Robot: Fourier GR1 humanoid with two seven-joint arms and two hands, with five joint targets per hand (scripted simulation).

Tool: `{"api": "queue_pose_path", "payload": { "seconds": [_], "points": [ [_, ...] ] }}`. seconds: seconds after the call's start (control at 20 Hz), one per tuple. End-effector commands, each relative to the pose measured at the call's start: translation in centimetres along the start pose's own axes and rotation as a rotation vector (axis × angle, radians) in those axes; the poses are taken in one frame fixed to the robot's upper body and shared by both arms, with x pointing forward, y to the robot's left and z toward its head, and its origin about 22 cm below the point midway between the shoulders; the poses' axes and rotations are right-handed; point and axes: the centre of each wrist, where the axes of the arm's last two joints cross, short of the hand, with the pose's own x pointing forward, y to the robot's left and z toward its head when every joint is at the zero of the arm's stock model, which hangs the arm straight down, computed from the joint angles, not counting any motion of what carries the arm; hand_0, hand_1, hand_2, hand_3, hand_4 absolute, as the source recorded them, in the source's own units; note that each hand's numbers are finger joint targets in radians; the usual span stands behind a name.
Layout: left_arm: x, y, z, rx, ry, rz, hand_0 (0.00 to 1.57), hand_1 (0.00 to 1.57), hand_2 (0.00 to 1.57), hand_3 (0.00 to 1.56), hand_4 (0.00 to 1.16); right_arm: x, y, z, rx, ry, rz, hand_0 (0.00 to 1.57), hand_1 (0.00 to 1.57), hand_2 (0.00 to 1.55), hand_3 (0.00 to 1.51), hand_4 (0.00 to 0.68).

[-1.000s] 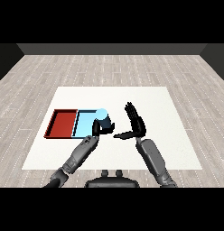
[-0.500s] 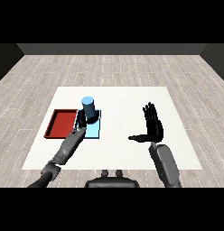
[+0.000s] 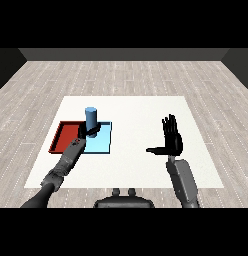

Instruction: Pick the blue can and put it in the blue box

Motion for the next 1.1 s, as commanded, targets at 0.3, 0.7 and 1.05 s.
{"api": "queue_pose_path", "payload": {
  "seconds": [0.3, 0.7, 1.05],
  "points": [
    [-2.6, -3.6, 1.7, -0.028, 0.263, -0.075, 1.06, 1.06, 1.05, 1.11, 0.92, -1.8, -1.5, 0.6, -0.066, 0.042, 0.013, 0.00, 0.00, 0.00, 0.00, 0.000],
    [-4.6, -2.6, 2.5, -0.046, 0.407, -0.086, 0.00, 0.00, 0.20, 0.00, 0.61, -0.9, -1.5, -1.5, -0.056, 0.023, -0.043, 0.00, 0.00, 0.00, 0.00, 0.000],
    [-4.0, -3.1, 2.3, 0.100, 0.365, -0.146, 0.00, 0.00, 0.00, 0.00, 0.00, -0.4, -2.2, -0.2, -0.014, 0.023, -0.015, 0.00, 0.00, 0.00, 0.00, 0.000]
  ]
}}
